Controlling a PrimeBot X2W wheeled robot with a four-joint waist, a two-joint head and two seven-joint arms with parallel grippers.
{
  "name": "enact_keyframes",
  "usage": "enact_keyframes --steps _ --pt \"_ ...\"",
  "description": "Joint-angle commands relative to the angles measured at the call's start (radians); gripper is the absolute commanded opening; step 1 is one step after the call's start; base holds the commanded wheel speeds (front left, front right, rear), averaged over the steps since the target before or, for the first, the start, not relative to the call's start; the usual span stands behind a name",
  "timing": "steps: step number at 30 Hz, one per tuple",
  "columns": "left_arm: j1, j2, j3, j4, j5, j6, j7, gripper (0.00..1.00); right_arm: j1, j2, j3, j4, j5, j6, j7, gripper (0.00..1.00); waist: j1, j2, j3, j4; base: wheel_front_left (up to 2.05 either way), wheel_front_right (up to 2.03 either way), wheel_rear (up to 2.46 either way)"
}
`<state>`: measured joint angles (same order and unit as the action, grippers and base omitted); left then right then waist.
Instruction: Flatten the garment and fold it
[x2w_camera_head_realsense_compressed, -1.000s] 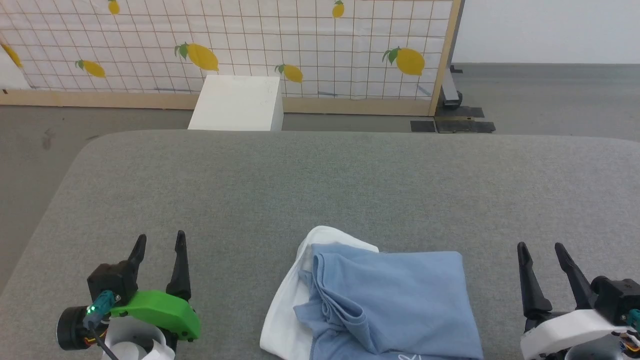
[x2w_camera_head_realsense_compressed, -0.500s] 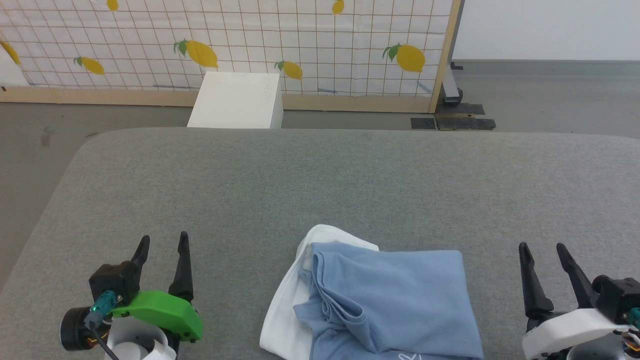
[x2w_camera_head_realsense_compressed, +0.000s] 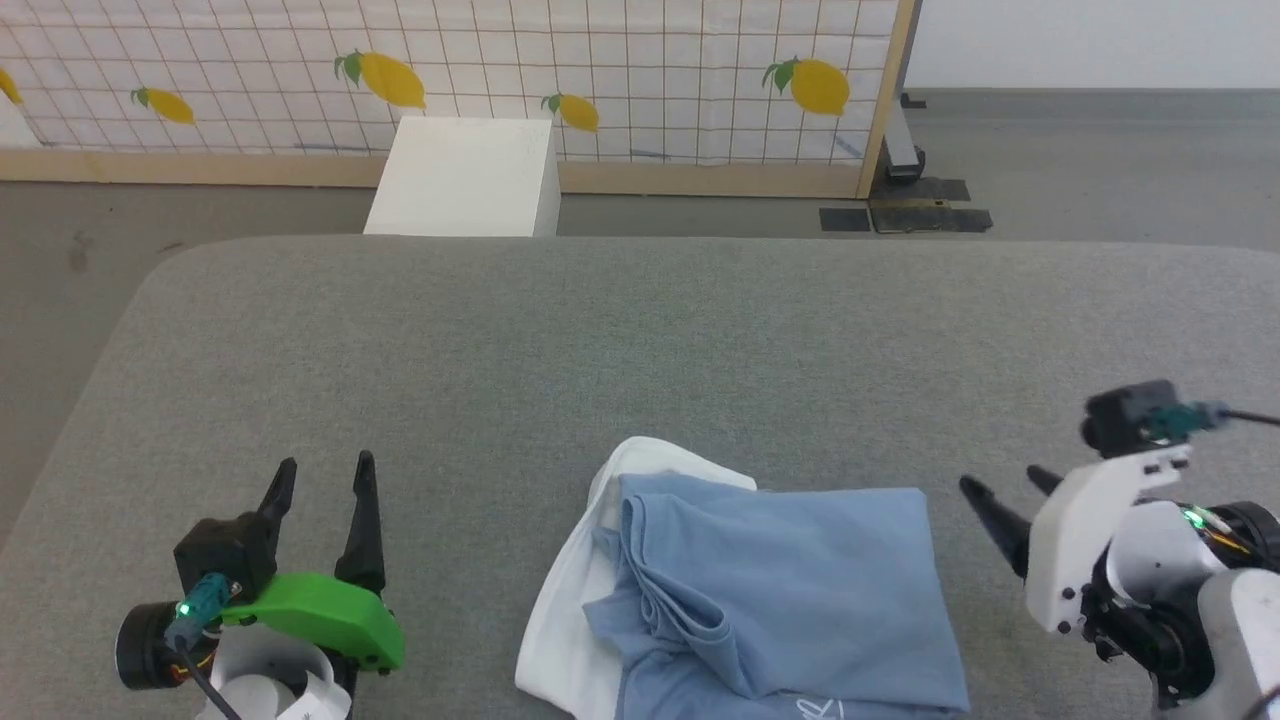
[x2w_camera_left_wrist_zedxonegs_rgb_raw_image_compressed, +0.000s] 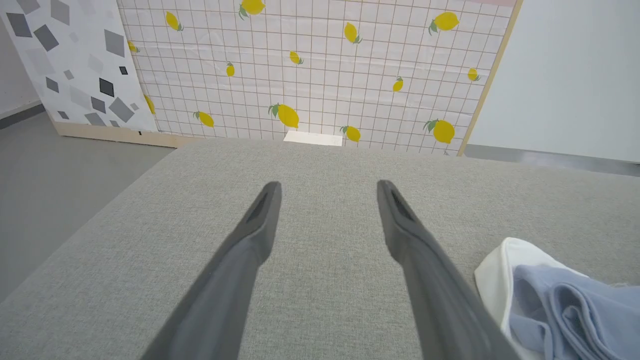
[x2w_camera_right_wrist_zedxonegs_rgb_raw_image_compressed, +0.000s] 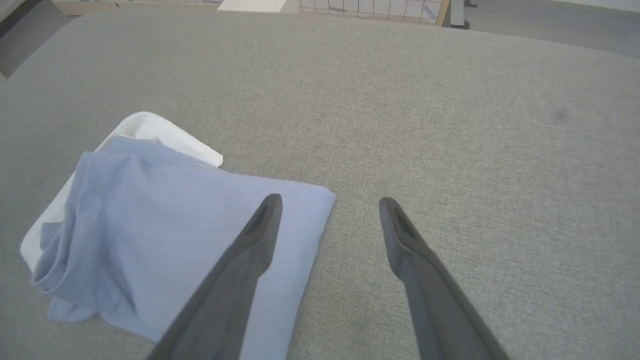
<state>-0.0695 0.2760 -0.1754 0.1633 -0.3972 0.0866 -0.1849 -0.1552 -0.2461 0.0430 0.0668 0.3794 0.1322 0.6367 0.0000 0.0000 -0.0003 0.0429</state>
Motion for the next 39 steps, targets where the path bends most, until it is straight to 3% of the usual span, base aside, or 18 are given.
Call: enact_keyframes --steps 1,4,8,25,26,27,28,39 --pt "-0.019 0.003 -0.002 -0.005 -0.001 0.004 0.004 1.0 -0.022 -0.009 0.023 -0.005 0.011 -0.002 0.065 1.0 0.0 0.0 0.012 0.01 0.0 0.0 0.0" --pt "-0.031 -0.001 -0.008 -0.01 0.0 0.004 0.001 1.0 -0.05 -0.033 0.08 0.001 0.012 -0.002 0.214 1.0 0.0 0.0 0.033 0.024 0.0 0.0 0.0" --pt "-0.052 -0.008 -0.016 -0.013 0.001 0.003 -0.005 1.0 -0.074 -0.039 0.132 0.029 0.0 -0.002 0.307 1.0 0.0 0.0 0.069 0.044 0.0 0.0 0.0" --pt "-0.118 -0.028 -0.046 0.026 0.005 -0.006 -0.031 1.0 -0.085 -0.024 0.271 0.244 -0.035 -0.002 0.304 1.0 0.0 0.0 0.136 0.089 0.0 0.0 0.0" --pt "-0.119 -0.028 -0.047 0.029 0.004 -0.007 -0.033 1.0 -0.084 -0.023 0.275 0.254 -0.028 -0.002 0.304 0.84 0.0 0.0 0.134 0.09 0.0 0.0 0.0" --pt "-0.119 -0.029 -0.048 0.031 0.004 -0.007 -0.034 1.0 -0.085 -0.024 0.279 0.259 -0.023 -0.002 0.304 0.27 0.0 0.0 0.133 0.09 0.0 0.0 0.0" --pt "-0.12 -0.029 -0.049 0.034 0.003 -0.008 -0.035 1.0 -0.086 -0.025 0.282 0.263 -0.018 -0.002 0.298 0.0 0.0 0.0 0.132 0.09 0.0 0.0 0.0" --pt "-0.104 -0.025 -0.06 0.057 -0.006 -0.01 -0.041 1.0 -0.142 -0.084 0.308 0.197 0.034 -0.002 0.21 0.0 0.0 0.0 0.065 0.077 0.0 0.0 0.0"
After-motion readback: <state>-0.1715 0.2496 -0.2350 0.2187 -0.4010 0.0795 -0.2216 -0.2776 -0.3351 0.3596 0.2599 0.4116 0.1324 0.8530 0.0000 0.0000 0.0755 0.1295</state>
